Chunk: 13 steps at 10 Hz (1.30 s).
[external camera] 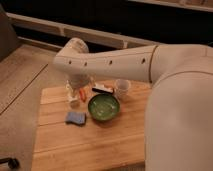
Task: Place the ceramic cup in the ceramic bowl
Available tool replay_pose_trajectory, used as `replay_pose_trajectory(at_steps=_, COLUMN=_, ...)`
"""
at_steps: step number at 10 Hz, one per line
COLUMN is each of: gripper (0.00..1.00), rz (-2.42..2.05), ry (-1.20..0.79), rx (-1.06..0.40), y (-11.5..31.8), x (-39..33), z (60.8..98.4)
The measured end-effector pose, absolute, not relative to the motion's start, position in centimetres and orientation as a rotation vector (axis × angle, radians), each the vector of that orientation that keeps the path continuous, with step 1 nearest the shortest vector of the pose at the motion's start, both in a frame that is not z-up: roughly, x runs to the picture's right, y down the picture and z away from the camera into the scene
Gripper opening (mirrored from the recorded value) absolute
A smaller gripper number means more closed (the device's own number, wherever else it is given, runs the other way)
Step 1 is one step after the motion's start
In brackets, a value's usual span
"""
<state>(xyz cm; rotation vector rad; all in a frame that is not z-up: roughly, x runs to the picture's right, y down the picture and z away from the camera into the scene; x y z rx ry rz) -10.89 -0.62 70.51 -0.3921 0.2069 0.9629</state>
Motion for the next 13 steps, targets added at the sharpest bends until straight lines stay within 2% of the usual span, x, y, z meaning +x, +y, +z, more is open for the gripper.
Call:
replay_pose_trajectory(at_steps=2, gripper=0.65, rz=0.878, ry=0.182, rx=-0.360, y=-2.6, x=-10.6, z=70.0)
replay_pose_trajectory(at_steps=5, gripper=0.65, rz=0.887, ry=0.178, rx=-0.352, y=-2.4, x=-10.8, z=71.0)
replay_pose_trajectory(at_steps=9, gripper=0.65, rz=1.021, ry=0.179, rx=-0.313, y=-2.3, x=-6.2, z=78.1)
replay_pose_trajectory(at_steps=13, gripper=0.65, rz=1.061, ry=0.206, rx=-0.287, y=-3.2, x=1.3, z=81.1)
